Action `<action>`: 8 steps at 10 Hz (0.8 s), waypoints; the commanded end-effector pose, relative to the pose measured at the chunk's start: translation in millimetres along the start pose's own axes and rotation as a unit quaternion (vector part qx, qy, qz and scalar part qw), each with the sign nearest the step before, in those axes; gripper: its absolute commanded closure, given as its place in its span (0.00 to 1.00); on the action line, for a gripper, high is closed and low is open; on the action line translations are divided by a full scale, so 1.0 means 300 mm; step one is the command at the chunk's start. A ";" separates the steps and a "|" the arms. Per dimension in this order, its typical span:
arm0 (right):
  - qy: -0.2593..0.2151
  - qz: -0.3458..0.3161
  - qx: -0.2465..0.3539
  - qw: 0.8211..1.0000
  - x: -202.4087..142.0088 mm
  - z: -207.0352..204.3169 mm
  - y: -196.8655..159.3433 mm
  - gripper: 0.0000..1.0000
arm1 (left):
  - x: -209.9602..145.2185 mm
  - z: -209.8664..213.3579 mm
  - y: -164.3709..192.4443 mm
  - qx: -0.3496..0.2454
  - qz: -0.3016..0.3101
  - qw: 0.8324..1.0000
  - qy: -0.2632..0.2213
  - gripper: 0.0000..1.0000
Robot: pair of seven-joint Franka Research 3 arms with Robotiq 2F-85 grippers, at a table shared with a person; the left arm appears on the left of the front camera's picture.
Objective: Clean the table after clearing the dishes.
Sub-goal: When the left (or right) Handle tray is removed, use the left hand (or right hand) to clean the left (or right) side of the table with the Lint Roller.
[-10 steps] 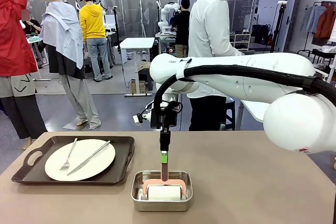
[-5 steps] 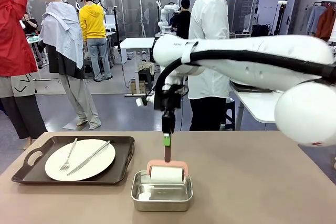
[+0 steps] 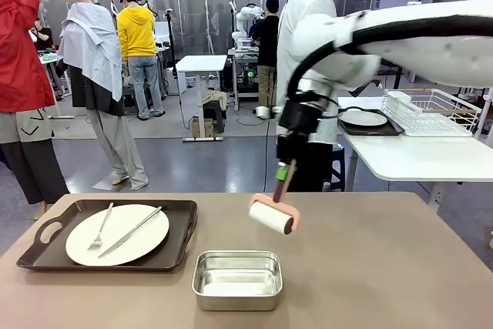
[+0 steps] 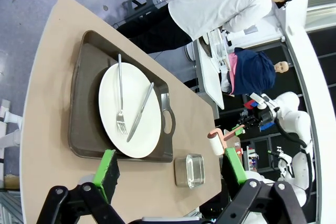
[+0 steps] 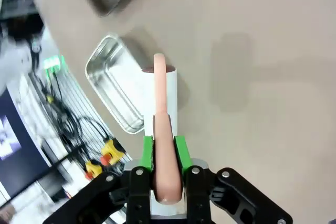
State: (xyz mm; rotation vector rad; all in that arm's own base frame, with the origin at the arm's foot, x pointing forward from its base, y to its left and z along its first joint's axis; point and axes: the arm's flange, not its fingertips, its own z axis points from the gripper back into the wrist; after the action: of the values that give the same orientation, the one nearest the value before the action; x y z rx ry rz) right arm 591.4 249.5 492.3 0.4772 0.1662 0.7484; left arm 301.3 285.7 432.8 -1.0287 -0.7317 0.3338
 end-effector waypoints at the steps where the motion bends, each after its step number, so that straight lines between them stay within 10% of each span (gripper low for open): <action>1: -0.117 -0.131 0.030 0.984 -0.307 -0.081 -0.050 0.96 | -0.008 0.015 -0.003 -0.006 -0.006 1.000 0.002 0.00; 4: -0.209 -0.257 0.100 0.938 -0.479 -0.129 -0.221 0.96 | -0.008 0.015 -0.003 -0.006 -0.006 1.000 0.002 0.00; 8: -0.201 -0.291 0.110 0.929 -0.534 -0.163 -0.315 0.96 | -0.008 0.015 -0.003 -0.006 -0.006 1.000 0.002 0.00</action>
State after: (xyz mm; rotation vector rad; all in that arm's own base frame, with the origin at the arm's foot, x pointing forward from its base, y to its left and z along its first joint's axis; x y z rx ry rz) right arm 516.3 104.3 394.9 0.7545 -0.0212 0.0448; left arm 301.2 285.7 432.8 -1.0287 -0.7314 0.3338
